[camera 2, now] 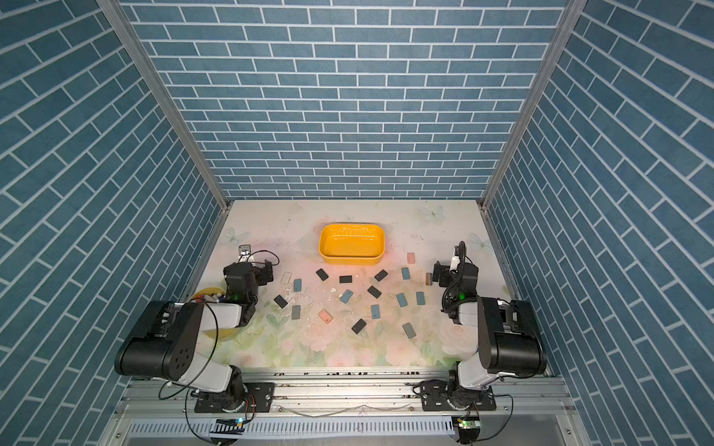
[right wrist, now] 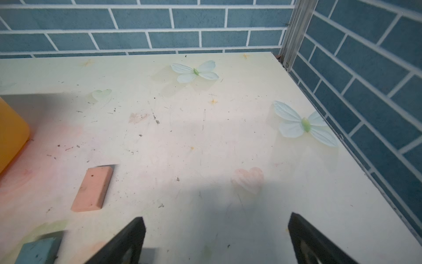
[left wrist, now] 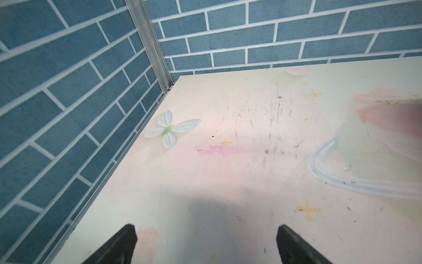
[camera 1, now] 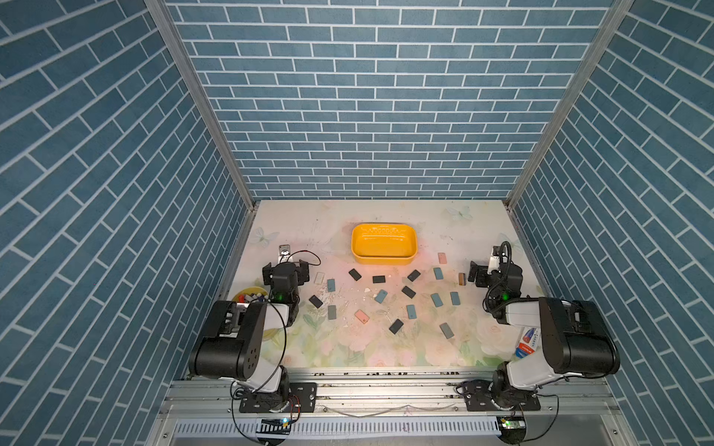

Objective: Put the eraser in the storage box
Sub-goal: Pick up the eraser from the center of the board.

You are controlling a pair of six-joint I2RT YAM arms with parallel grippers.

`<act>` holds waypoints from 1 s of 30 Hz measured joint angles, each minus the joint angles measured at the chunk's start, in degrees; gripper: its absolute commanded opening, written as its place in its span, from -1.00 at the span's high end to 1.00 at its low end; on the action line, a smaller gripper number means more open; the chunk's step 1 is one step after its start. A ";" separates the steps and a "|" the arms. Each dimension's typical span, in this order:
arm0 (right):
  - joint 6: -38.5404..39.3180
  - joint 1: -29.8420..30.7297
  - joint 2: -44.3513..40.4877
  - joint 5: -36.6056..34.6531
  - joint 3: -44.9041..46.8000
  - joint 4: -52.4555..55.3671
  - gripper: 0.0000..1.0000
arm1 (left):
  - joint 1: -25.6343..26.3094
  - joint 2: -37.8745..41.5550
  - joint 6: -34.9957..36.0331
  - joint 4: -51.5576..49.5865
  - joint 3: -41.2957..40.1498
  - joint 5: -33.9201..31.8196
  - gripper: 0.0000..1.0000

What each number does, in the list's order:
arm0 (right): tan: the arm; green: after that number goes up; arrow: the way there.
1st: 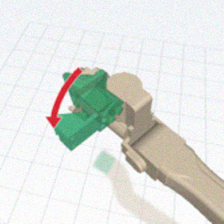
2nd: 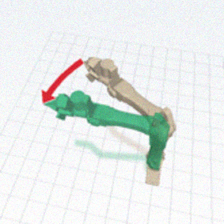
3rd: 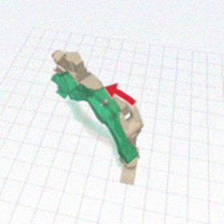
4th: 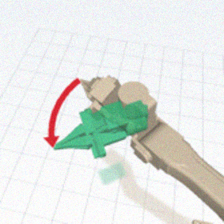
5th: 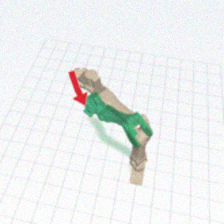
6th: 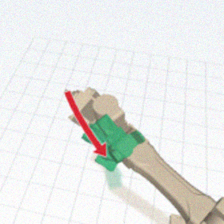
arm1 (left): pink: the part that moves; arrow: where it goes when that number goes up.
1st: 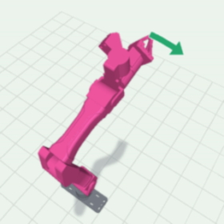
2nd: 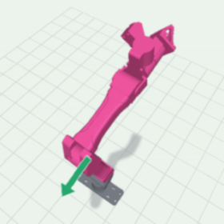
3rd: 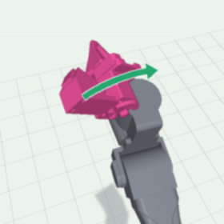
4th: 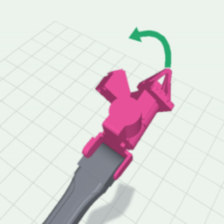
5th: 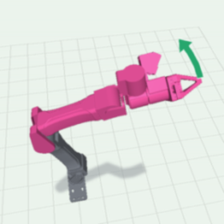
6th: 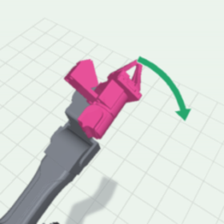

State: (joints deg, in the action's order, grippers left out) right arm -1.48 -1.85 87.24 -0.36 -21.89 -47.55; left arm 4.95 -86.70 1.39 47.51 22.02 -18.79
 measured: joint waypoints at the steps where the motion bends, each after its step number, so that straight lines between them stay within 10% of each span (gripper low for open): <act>1: 0.00 -0.04 0.00 0.02 -0.02 0.02 -0.98 | 0.00 0.00 0.00 0.00 0.00 -0.02 -0.99; 30: 1.88 5.86 -10.14 -5.49 -8.07 14.86 -0.98 | 2.49 0.33 0.79 1.27 -0.81 -3.61 -0.99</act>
State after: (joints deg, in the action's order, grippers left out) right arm 0.40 4.01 77.10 -5.85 -29.95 -32.69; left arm 7.44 -86.37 2.17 48.77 21.21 -22.39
